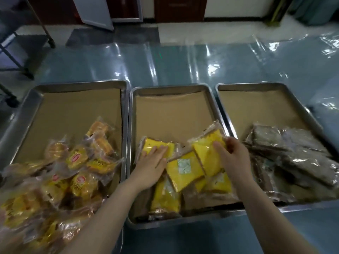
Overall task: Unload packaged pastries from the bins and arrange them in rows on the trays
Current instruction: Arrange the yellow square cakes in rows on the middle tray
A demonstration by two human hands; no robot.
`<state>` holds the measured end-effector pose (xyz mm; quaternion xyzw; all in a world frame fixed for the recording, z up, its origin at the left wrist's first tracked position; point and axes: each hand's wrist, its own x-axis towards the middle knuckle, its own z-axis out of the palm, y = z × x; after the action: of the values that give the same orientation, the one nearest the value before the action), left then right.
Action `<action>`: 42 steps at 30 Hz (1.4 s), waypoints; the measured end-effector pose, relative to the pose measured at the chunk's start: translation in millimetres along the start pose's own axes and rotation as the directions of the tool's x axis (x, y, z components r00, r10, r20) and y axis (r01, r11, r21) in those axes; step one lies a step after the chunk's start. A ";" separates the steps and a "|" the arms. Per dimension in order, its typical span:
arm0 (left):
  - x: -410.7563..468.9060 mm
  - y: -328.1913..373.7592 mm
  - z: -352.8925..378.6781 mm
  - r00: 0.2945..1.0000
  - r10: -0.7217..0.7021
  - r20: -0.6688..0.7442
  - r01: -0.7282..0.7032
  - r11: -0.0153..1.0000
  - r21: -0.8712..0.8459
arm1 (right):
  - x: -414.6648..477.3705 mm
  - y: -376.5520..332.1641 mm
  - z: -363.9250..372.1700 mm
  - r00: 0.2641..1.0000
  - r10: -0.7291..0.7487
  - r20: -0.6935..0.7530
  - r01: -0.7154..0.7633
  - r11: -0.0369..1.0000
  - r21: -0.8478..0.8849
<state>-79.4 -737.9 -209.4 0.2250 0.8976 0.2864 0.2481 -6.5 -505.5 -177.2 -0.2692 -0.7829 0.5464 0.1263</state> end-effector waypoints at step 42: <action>197.6 -26.8 -45.5 0.929 0.051 -0.366 0.095 0.925 0.368 | 213.2 30.9 117.0 0.808 -0.217 0.547 0.587 0.360 -0.725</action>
<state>-265.9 -667.9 -256.3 0.2005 0.9689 0.1418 0.0300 -230.8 -470.4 -269.8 0.0149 -0.9973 0.0595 -0.0415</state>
